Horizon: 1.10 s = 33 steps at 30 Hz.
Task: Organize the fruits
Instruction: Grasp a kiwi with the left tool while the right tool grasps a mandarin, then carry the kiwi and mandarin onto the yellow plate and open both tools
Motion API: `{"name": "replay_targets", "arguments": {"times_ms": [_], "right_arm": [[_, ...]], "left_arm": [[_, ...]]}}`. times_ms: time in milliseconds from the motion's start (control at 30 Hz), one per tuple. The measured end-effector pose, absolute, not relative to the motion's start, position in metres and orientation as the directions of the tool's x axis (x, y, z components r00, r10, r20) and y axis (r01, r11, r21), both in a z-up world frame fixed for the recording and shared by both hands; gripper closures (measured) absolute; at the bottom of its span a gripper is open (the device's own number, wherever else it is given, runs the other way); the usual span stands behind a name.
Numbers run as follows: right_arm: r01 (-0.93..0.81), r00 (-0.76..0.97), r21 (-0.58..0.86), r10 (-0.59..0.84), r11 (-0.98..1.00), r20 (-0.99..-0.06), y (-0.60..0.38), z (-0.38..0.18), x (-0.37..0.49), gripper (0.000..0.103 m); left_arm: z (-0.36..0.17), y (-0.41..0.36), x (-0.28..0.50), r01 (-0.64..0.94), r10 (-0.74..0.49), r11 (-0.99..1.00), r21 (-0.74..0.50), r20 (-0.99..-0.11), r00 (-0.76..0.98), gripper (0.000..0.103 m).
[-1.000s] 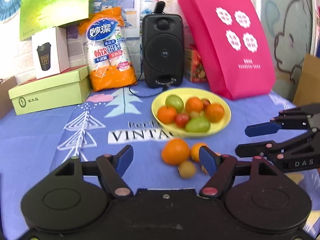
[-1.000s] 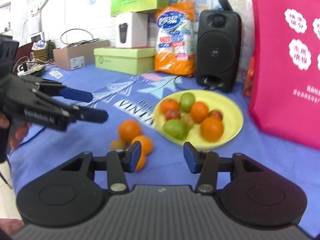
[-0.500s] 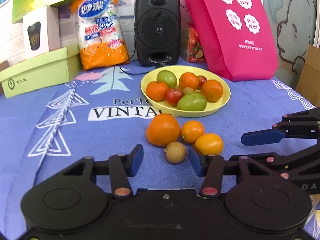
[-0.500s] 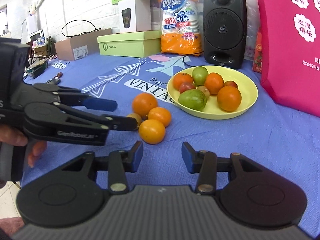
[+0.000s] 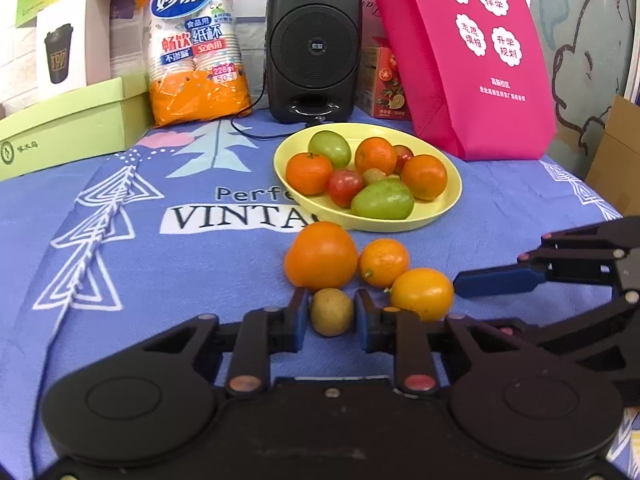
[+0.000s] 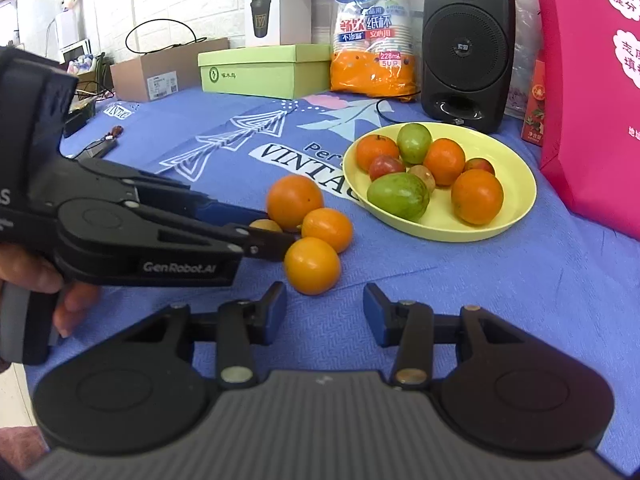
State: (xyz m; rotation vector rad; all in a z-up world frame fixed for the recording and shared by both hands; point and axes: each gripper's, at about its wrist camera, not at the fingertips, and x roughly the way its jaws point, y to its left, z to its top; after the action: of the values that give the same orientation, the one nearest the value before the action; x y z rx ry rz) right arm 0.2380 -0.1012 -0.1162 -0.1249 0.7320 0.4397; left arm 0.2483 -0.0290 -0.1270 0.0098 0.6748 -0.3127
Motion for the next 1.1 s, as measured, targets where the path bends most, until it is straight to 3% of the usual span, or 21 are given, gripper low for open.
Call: {"name": "replay_targets", "arguments": {"times_ms": [333, 400, 433, 1100], "right_arm": [[-0.437, 0.658, 0.015, 0.331, 0.899, -0.676, -0.087, -0.121, 0.254, 0.06], [-0.44, 0.657, 0.014, 0.332, 0.898, -0.677, -0.085, -0.122, 0.256, 0.065], [-0.447, 0.653, 0.018, 0.341, 0.894, -0.676, -0.084, -0.121, 0.256, 0.073], [-0.355, 0.732, 0.018, 0.29, 0.935, -0.617, -0.136, -0.093, 0.227, 0.073]], "left_arm": [[-0.122, -0.014, 0.236, 0.269, -0.284, 0.956, -0.119, -0.613, 0.737, 0.079], [-0.122, -0.013, 0.235, 0.265, -0.285, 0.956, -0.125, -0.612, 0.737, 0.079], [-0.122, -0.012, 0.234, 0.264, -0.285, 0.956, -0.127, -0.612, 0.738, 0.079], [-0.086, -0.017, 0.23, 0.312, -0.322, 0.943, -0.119, -0.572, 0.754, 0.079]]}}
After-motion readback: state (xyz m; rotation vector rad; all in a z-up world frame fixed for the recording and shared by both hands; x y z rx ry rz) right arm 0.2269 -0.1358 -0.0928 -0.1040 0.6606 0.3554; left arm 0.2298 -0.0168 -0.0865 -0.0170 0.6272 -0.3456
